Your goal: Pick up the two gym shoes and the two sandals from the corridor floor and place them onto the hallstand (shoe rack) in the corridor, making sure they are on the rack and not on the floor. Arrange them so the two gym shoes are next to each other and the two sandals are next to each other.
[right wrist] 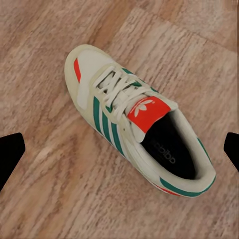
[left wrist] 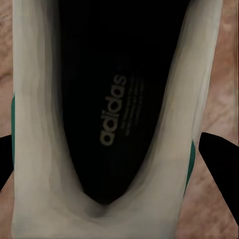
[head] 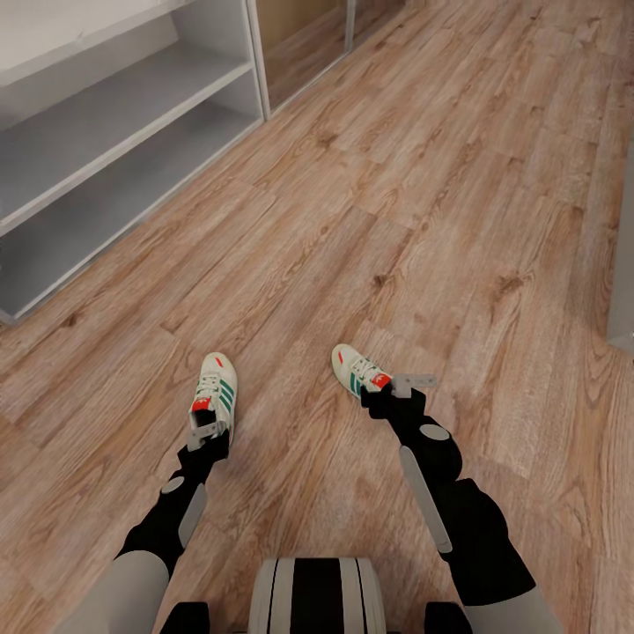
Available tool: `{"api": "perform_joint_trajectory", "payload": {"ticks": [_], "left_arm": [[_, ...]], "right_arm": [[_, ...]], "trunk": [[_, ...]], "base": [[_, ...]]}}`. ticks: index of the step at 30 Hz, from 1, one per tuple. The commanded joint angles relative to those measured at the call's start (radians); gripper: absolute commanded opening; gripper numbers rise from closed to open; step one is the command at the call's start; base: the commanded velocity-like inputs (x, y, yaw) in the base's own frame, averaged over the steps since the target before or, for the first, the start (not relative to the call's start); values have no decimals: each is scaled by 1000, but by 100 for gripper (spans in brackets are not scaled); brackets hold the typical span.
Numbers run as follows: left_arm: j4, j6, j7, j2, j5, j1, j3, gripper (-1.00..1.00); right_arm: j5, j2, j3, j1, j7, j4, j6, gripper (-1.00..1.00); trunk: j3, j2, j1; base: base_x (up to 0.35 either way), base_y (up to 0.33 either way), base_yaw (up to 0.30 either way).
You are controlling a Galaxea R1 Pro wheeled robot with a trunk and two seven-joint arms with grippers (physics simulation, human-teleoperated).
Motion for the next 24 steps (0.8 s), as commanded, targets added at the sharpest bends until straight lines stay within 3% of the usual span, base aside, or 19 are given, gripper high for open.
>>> {"api": "perform_joint_trajectory", "payload": {"ticks": [1, 7, 18, 24], "left_arm": [[0, 0, 0, 0, 0, 0, 0, -100], [0, 0, 1, 0, 0, 0, 1, -100], [0, 0, -3, 0, 0, 0, 0, -100], [0, 0, -1, 0, 0, 0, 0, -100]], "right_arm": [[0, 0, 0, 0, 0, 0, 0, 100], [-1, -5, -1, 2, 3, 0, 1, 100], [-1, -7, -1, 3, 3, 0, 1, 100], [-1, -8, -2, 4, 3, 0, 1, 100]], "trunk": [[4, 0, 0], [27, 2, -3], [27, 2, -3], [50, 3, -6]], "base": [[0, 0, 0], [0, 0, 0], [0, 0, 0], [0, 0, 0]]}}
